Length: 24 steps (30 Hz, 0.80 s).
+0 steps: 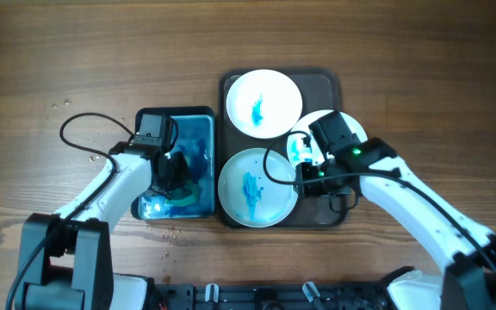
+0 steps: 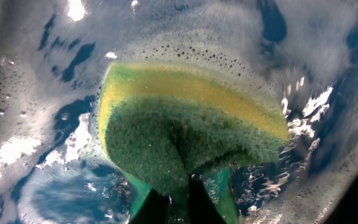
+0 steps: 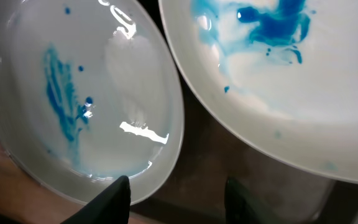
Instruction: Clean dirty plates on tray and stack at the side
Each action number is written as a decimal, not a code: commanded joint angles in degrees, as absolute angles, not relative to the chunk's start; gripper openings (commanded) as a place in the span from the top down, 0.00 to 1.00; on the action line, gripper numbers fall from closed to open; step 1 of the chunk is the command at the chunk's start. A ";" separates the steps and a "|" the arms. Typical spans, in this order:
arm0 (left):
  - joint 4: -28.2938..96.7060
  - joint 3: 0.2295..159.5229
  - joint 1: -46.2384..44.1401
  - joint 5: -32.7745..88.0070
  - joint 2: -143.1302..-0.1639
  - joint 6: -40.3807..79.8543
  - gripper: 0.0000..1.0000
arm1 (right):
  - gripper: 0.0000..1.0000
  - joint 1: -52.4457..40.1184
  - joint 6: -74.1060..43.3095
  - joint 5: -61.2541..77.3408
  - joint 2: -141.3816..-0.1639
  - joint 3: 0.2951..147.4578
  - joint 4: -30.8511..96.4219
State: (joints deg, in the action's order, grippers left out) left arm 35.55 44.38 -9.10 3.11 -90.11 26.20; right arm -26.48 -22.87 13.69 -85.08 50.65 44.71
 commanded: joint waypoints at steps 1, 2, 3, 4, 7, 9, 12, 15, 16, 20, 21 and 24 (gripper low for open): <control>38.92 44.73 -9.26 4.49 -91.37 26.33 0.96 | 0.54 -26.83 -23.97 13.37 -90.35 49.74 42.72; 39.92 45.56 -9.26 4.49 -91.37 26.20 0.96 | 0.55 -26.83 -23.92 13.37 -91.48 49.76 42.06; 41.58 46.89 -9.26 4.49 -91.22 25.96 0.96 | 0.57 -26.83 -23.64 13.37 -92.49 49.76 41.23; 42.57 47.70 -9.26 4.49 -91.09 25.87 0.96 | 0.58 -26.83 -23.38 13.43 -93.21 49.74 40.49; 46.87 51.51 -9.26 4.49 -89.54 25.71 0.96 | 0.60 -26.83 -22.46 14.94 -95.42 49.74 37.45; 49.28 53.93 -9.26 4.49 -87.94 25.71 0.96 | 0.62 -26.83 -22.55 15.51 -96.40 49.74 35.88; 52.49 57.28 -9.28 4.51 -84.97 25.71 0.96 | 0.67 -26.83 -23.03 14.70 -98.17 49.74 33.34; 54.65 59.29 -9.28 4.62 -81.93 25.71 0.96 | 0.80 -26.83 -26.41 11.68 -100.25 49.74 31.18; 54.83 59.42 -9.28 5.15 -80.58 25.71 0.96 | 0.87 -26.83 -28.08 9.98 -101.12 49.74 30.65; 54.83 59.37 -9.98 7.75 -78.50 25.69 0.96 | 0.96 -26.81 -32.88 5.08 -102.72 49.74 30.55; 54.65 59.37 -10.76 7.94 -78.54 25.71 0.96 | 0.96 -26.81 -33.58 4.01 -102.69 49.76 30.55; 52.47 58.78 -13.74 8.45 -78.87 25.71 0.96 | 0.96 -26.76 -36.36 1.69 -102.54 49.76 30.72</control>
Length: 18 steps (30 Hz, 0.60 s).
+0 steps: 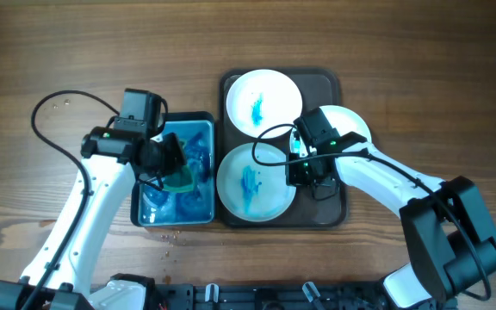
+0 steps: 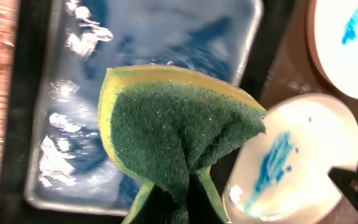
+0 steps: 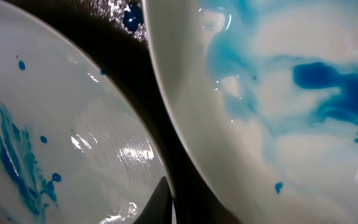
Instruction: Clean dirty plates on tray and stack at the side
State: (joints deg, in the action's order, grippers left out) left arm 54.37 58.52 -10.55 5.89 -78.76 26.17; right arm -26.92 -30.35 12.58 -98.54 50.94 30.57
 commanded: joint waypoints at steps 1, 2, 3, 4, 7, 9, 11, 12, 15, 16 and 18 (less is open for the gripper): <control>50.59 58.26 -15.07 9.52 -79.11 25.71 0.96 | 0.96 -26.76 -37.32 1.10 -102.54 49.76 30.89; 47.59 57.41 -16.80 11.79 -79.40 25.74 0.96 | 0.96 -26.76 -37.69 0.99 -102.54 49.76 30.98; 44.58 56.47 -18.24 13.96 -79.81 25.71 0.96 | 0.96 -26.76 -37.69 0.99 -102.54 49.76 30.96; 41.41 55.48 -19.66 15.88 -80.38 25.74 0.96 | 0.96 -26.76 -37.63 1.02 -102.54 49.76 30.98; 33.12 52.80 -23.77 17.58 -83.24 26.02 0.96 | 0.96 -26.76 -37.47 1.04 -102.54 49.76 31.03; 28.62 51.46 -25.98 17.58 -86.04 26.17 0.96 | 0.96 -26.76 -37.43 1.23 -102.54 49.76 31.11; 25.21 51.20 -27.99 17.58 -89.71 26.24 0.96 | 0.96 -26.79 -37.43 1.23 -102.54 49.76 31.35; 23.66 51.20 -28.86 17.58 -91.70 26.22 0.96 | 0.96 -26.79 -37.45 1.23 -102.54 49.76 31.44; 20.36 51.20 -30.70 17.54 -97.25 26.35 0.96 | 0.96 -26.79 -37.45 1.26 -102.54 49.76 31.62; 19.90 51.20 -30.96 17.23 -98.96 26.41 0.96 | 0.96 -26.79 -37.43 1.28 -102.54 49.76 31.64; 19.92 51.20 -31.11 15.44 -101.73 26.70 0.96 | 0.96 -26.79 -37.43 1.26 -102.54 49.76 31.77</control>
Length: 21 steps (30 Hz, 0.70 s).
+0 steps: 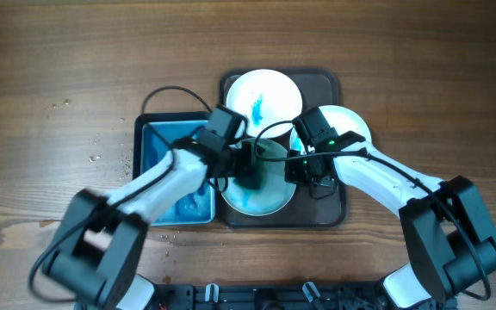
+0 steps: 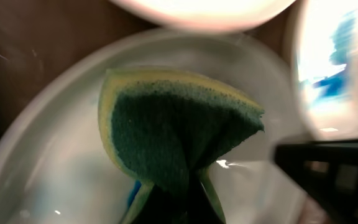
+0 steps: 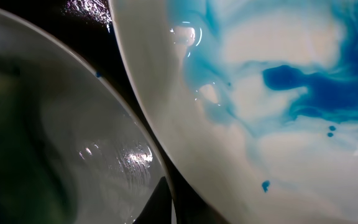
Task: Clean dirty plates on tray and stack at the side
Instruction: 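Scrub the front plate with the sponge in the left gripper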
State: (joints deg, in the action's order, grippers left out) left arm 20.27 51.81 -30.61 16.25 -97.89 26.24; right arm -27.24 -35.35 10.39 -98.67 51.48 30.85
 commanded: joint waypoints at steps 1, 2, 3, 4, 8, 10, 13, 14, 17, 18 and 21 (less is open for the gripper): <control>20.47 51.20 -31.11 12.88 -103.18 26.81 0.96 | 0.96 -26.79 -37.45 1.26 -102.54 49.76 31.83; 21.21 51.20 -31.11 10.81 -103.85 26.83 0.96 | 0.96 -26.79 -37.45 1.26 -102.54 49.76 31.90; 22.52 51.20 -31.11 7.49 -104.44 26.85 0.96 | 0.96 -26.79 -37.43 1.26 -102.54 49.76 32.01; 24.75 51.22 -31.11 2.70 -104.75 27.55 0.96 | 0.96 -26.79 -37.45 1.28 -102.54 49.76 32.03; 32.45 51.96 -31.11 -8.95 -104.33 27.97 0.96 | 0.96 -26.79 -37.43 1.30 -102.54 49.76 32.21; 35.73 53.12 -31.05 -12.34 -104.25 27.97 0.96 | 0.96 -26.79 -37.45 1.28 -102.54 49.76 32.21; 38.74 55.02 -30.96 -14.92 -104.25 28.29 0.96 | 0.96 -26.79 -37.45 1.30 -102.54 49.76 32.21; 38.96 55.53 -30.96 -14.83 -104.25 28.58 0.96 | 0.95 -26.79 -37.45 1.30 -102.54 49.76 32.21; 36.51 56.07 -30.98 -9.65 -104.25 29.15 0.96 | 0.96 -26.79 -37.45 1.30 -102.54 49.76 32.21; 34.68 56.05 -30.98 -4.91 -104.25 29.15 0.96 | 0.96 -26.79 -37.43 1.28 -102.54 49.76 32.23; 25.76 56.05 -31.27 16.45 -104.29 29.12 0.96 | 0.96 -26.79 -37.41 1.28 -102.54 49.76 32.36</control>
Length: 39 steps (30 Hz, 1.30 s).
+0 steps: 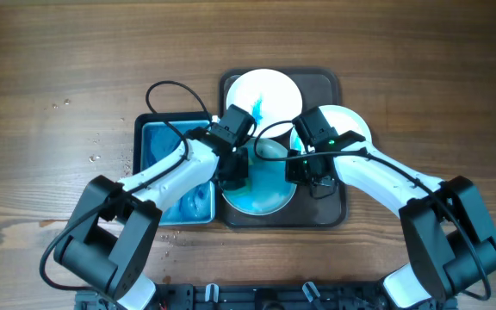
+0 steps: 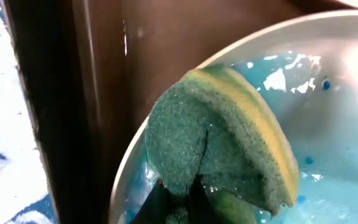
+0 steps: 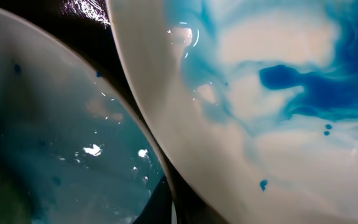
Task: Clean dirty plates on tray and stack at the side
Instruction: 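Scrub the front plate with the sponge in the left gripper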
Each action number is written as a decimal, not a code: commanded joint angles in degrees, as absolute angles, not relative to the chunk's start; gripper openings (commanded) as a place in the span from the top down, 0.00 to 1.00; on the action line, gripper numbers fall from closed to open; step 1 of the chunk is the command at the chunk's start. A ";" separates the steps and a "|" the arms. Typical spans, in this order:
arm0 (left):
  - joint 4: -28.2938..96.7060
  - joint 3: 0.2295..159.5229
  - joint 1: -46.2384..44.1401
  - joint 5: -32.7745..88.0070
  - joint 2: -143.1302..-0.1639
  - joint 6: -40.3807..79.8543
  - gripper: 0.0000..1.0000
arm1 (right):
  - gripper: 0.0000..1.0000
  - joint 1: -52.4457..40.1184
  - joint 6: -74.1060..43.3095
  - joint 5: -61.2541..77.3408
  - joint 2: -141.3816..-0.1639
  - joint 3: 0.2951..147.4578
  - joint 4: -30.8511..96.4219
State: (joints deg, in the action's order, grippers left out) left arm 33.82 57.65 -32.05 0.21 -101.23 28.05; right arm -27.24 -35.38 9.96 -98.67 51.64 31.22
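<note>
A dark brown tray (image 1: 334, 211) carries three white plates. The front plate (image 1: 269, 196) is awash with blue-green water. My left gripper (image 1: 233, 170) is shut on a green and yellow sponge (image 2: 229, 143), pressed on that plate's left rim (image 2: 135, 162). At the plate's right rim my right gripper (image 1: 300, 169) is shut on the edge (image 3: 148, 143). The back plate (image 1: 265, 99) and the right plate (image 3: 278, 93) both carry blue stains; the right one overlaps the tray's right edge.
A black tub of blue water (image 1: 175, 168) sits against the tray's left side. Cables loop over the tub and the tray. Bare wooden table (image 1: 420, 77) lies to the right of and behind the tray.
The sponge has gone from the middle of the front plate to its left rim. The blue streak on that plate is now a blue-green wash. My right gripper has not moved.
My left gripper held the sponge in the tub's water while my right gripper stood open by the front plate. Then the sponge hung above the tub and the right gripper was on the plate's rim. Then the sponge was on the front plate, now smeared wet.
</note>
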 commanded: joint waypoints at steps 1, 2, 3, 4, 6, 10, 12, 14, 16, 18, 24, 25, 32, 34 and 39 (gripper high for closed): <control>23.81 56.05 -31.53 19.38 -104.40 29.12 0.96 | 0.96 -26.79 -37.43 1.28 -102.54 49.76 32.38; 21.12 56.05 -32.16 22.33 -104.55 29.19 0.96 | 0.96 -26.79 -37.43 1.28 -102.54 49.76 32.38; 19.70 56.05 -32.64 23.42 -104.77 29.21 0.96 | 0.95 -26.79 -37.43 1.28 -102.54 49.76 32.38; 17.82 56.05 -33.47 24.75 -105.03 29.21 0.96 | 0.96 -26.79 -37.43 1.28 -102.54 49.76 32.38; 15.88 56.05 -34.79 25.58 -105.67 29.23 0.96 | 0.96 -26.79 -37.43 1.28 -102.54 49.76 32.40; 13.98 56.05 -36.91 26.44 -107.66 29.21 0.96 | 0.96 -26.79 -37.45 1.28 -102.54 49.76 32.38; 13.61 56.05 -37.76 28.40 -108.92 29.23 0.96 | 0.96 -26.79 -37.43 1.28 -102.54 49.76 32.40; 13.78 56.05 -38.15 30.96 -109.62 29.21 0.96 | 0.96 -26.79 -37.43 1.28 -102.54 49.76 32.42; 14.79 56.05 -38.13 33.19 -109.62 29.17 0.96 | 0.96 -26.79 -37.43 1.28 -102.54 49.76 32.42; 15.84 56.05 -37.95 33.39 -109.60 29.15 0.96 | 0.96 -26.79 -37.43 1.26 -102.54 49.76 32.42; 22.68 56.07 -35.20 30.20 -108.99 28.56 0.96 | 0.96 -26.79 -37.04 1.28 -102.54 49.76 32.42; 24.05 56.07 -34.63 28.42 -108.77 28.60 0.96 | 0.96 -26.79 -37.01 1.26 -102.54 49.76 32.42; 36.27 56.07 -29.52 -1.50 -104.62 30.52 0.96 | 0.96 -26.79 -37.06 1.28 -102.54 49.76 32.40; 37.17 56.07 -28.69 -6.94 -103.28 30.50 0.96 | 0.96 -26.79 -37.06 1.28 -102.54 49.76 32.38; 35.55 56.07 -28.62 -9.43 -100.90 30.26 0.96 | 0.96 -26.79 -37.06 1.26 -102.54 49.76 32.23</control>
